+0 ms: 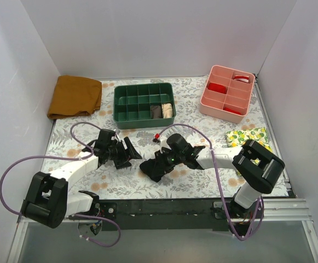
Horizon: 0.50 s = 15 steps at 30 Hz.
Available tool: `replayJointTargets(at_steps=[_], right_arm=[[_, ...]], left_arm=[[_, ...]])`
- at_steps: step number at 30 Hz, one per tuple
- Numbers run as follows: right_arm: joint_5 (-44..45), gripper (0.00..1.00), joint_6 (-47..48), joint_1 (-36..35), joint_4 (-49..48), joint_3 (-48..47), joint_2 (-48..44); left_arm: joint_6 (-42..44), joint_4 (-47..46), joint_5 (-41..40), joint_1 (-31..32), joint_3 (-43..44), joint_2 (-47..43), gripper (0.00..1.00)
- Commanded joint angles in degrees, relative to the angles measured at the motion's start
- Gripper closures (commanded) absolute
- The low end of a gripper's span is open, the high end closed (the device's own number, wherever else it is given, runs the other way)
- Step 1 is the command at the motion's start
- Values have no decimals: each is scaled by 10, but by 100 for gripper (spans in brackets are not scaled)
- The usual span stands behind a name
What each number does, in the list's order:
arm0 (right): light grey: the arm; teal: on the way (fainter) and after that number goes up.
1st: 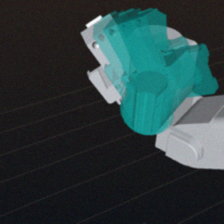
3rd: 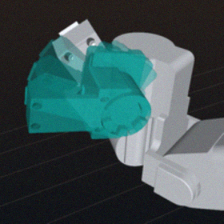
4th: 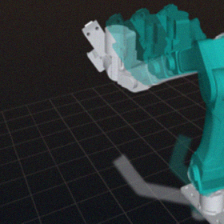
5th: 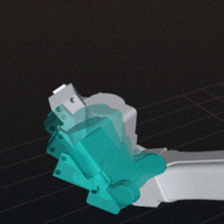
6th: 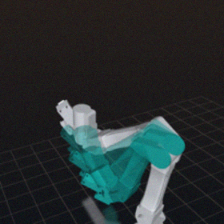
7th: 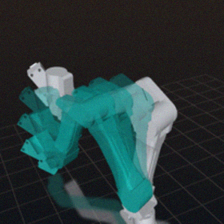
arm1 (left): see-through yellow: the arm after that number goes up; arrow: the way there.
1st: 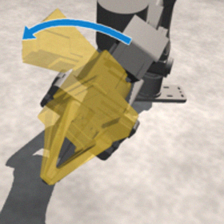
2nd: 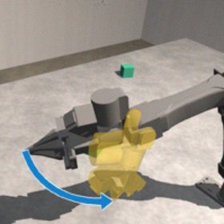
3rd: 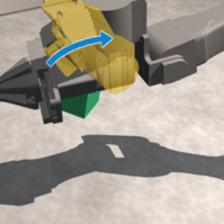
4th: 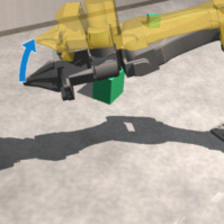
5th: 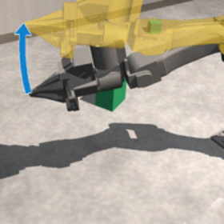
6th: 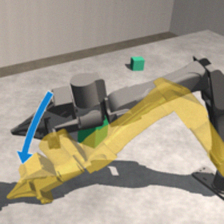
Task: Roll the underwear
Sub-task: Roll the underwear to the center of the board.
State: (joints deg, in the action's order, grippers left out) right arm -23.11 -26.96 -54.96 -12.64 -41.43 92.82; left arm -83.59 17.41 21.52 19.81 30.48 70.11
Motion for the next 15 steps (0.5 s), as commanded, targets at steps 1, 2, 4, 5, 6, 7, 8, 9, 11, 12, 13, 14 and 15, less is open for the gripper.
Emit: replayJointTargets(at_steps=[1, 2, 4, 5, 6, 7, 8, 9, 11, 12, 13, 14, 15], right_arm=[[-113, 99, -54, 27, -3, 35, 48], [-120, 99, -63, 28, -9, 37, 53], [-134, 99, -71, 36, -22, 40, 56], [-141, 99, -77, 40, -27, 40, 58], [-148, 99, -84, 47, -28, 39, 62], [-149, 99, -85, 50, -17, 36, 67], [-152, 99, -84, 52, -9, 28, 75], [-154, 99, -83, 56, -1, 24, 79], [-157, 99, -83, 57, 7, 21, 87], [-157, 99, -83, 59, 9, 21, 88], [-155, 99, -85, 60, 10, 21, 89], [-156, 99, -85, 62, 13, 21, 91], [-158, 99, -86, 63, 13, 21, 93]], left_arm=[[1, -88, 84, -3, -50, -45, 32], [2, -103, 97, -3, -58, -49, 31], [-2, -117, 108, -3, -77, -60, 31], [-3, -135, 120, -3, -83, -65, 31], [-4, -142, 120, -2, -95, -70, 31], [-9, -149, 121, -2, -100, -74, 31], [-10, -170, 127, -2, -105, -78, 30], [-10, -186, 134, -2, -116, -81, 29], [-16, -220, 142, -2, -125, -84, 29], [-15, -230, 154, -2, -127, -82, 32], [-15, -238, 157, -2, -133, -78, 33], [-14, -249, 157, -2, -135, -74, 35], [-13, -252, 160, -2, -136, -69, 36]])
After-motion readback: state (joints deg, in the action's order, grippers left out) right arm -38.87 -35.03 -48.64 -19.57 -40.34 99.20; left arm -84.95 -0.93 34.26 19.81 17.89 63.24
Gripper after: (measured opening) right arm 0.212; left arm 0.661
